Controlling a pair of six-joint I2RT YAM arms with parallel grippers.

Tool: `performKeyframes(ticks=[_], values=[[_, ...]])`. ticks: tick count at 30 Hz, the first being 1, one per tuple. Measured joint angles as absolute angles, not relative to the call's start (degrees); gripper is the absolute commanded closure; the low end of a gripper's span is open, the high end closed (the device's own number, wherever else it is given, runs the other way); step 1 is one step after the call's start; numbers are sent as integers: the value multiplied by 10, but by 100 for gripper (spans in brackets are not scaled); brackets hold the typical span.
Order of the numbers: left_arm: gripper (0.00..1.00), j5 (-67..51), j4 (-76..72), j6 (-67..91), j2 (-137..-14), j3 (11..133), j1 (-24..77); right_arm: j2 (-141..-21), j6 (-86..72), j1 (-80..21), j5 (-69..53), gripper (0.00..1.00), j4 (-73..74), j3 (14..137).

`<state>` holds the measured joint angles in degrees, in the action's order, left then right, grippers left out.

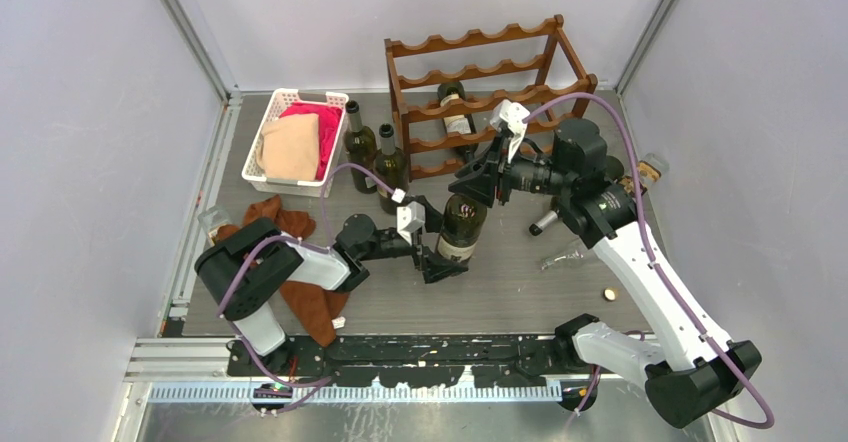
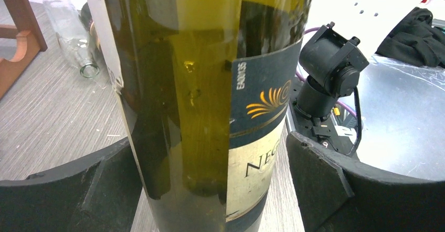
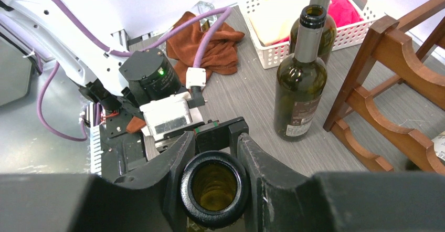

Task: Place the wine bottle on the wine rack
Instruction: Pick up the wine bottle from the center of the board.

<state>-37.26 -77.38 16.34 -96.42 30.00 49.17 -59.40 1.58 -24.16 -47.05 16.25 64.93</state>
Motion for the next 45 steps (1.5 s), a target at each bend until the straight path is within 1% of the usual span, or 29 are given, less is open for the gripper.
performKeyframes(ticks=[6,10,12,15,16,17,18,19,20,21,23,24,26,28,31,32,33,35,37,40,45], values=[[1,-372,-774,164,-977,319,494,-594,2,-242,-473,99,152,654],[4,-372,-775,165,-985,335,498,-594,-6,-242,-473,99,147,654],[9,-371,-775,166,-989,338,499,-594,-8,-241,-473,99,145,654],[21,-367,-775,167,-990,338,500,-594,-8,-242,-473,99,145,654],[27,-365,-776,167,-989,338,500,-594,-8,-242,-473,99,146,654],[35,-364,-776,168,-989,338,500,-594,-7,-242,-473,99,146,655],[55,-361,-776,169,-989,337,500,-594,-4,-241,-473,99,146,655],[84,-362,-776,170,-989,337,500,-594,-3,-242,-473,99,149,656],[98,-362,-776,173,-989,337,499,-594,0,-242,-472,99,152,658],[100,-362,-776,174,-989,337,498,-594,2,-242,-472,99,156,659],[100,-362,-776,175,-988,335,498,-594,10,-241,-470,97,164,660],[100,-361,-776,174,-987,332,498,-593,17,-241,-469,93,172,661],[100,-361,-775,171,-984,323,498,-591,30,-242,-467,79,190,661],[100,-362,-767,164,-976,310,497,-588,51,-244,-464,62,219,661],[100,-364,-730,149,-953,294,496,-583,81,-245,-460,28,255,660],[100,-364,-707,147,-941,291,493,-576,94,-244,-453,20,265,659],[100,-362,-673,142,-924,288,489,-567,108,-241,-449,14,277,657],[100,-356,-588,122,-884,288,482,-545,133,-237,-441,7,297,655],[100,-355,-495,86,-840,292,477,-525,147,-234,-433,4,310,653],[100,-352,-361,36,-790,312,472,-505,158,-231,-426,1,322,652],[100,-352,-155,-37,-760,363,469,-499,185,-223,-425,0,336,665]])
